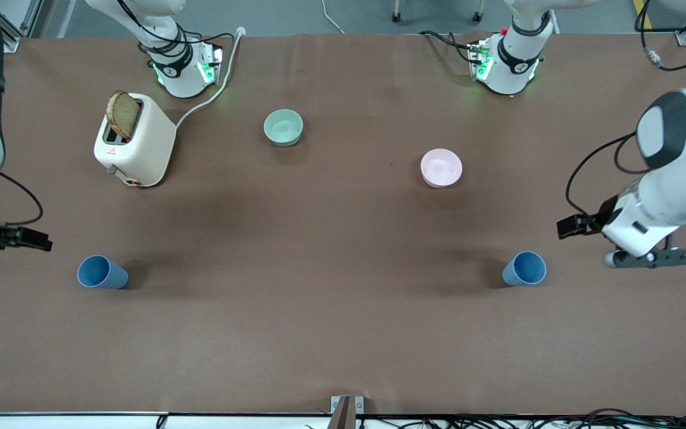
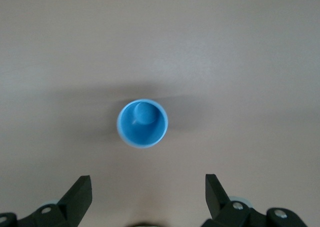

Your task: Stack blue cups with both arms

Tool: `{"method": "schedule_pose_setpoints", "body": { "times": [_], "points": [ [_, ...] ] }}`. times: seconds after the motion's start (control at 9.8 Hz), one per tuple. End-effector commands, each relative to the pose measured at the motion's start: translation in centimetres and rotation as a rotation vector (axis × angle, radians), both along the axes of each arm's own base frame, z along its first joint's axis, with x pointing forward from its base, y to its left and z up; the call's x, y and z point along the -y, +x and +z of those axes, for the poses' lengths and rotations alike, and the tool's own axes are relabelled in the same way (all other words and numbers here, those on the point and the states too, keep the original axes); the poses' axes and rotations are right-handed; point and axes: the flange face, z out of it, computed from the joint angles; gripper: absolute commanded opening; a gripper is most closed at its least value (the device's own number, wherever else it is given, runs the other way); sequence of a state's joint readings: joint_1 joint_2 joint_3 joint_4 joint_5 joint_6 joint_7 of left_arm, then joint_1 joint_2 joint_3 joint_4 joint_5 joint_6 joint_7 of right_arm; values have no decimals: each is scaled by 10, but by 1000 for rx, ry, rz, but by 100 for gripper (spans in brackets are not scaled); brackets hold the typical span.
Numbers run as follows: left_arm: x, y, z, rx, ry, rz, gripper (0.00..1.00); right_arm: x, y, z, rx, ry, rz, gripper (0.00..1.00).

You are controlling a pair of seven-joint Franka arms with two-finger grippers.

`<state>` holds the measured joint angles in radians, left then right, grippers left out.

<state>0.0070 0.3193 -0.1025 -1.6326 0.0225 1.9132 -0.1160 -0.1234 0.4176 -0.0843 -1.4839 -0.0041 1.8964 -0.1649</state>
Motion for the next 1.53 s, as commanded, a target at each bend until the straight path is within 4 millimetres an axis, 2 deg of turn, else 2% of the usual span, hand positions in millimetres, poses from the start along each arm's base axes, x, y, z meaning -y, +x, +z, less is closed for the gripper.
{"method": "schedule_pose_setpoints", "body": {
  "times": [0.0,0.2,0.41,0.71,0.82,1.02,1.12,1.22,1.33,1.43],
  "points": [
    [-13,0,-68,20,11,20,100,6,-3,-46,37,7,19,100],
    [-13,4,-115,34,1,20,98,4,-9,-85,50,3,22,100],
    [-12,5,-140,11,-3,22,91,3,-11,-121,48,-1,25,100],
    [-20,9,-176,18,-11,40,81,5,-5,-153,68,-9,29,100],
    [-20,11,-186,34,-15,40,72,8,-5,-161,69,-11,27,100],
    [-21,11,-200,23,-18,72,40,11,-4,-174,72,-13,23,99],
    [-17,11,-200,27,-18,103,27,13,-5,-180,70,-12,21,91],
    [-8,11,-199,29,-17,119,14,13,-5,-181,68,-11,18,73],
    [-5,11,-199,31,-19,115,3,12,-5,-182,66,-9,19,50],
    [-9,12,-196,36,-18,115,0,14,-6,-182,67,-9,14,30]
  ]
}}
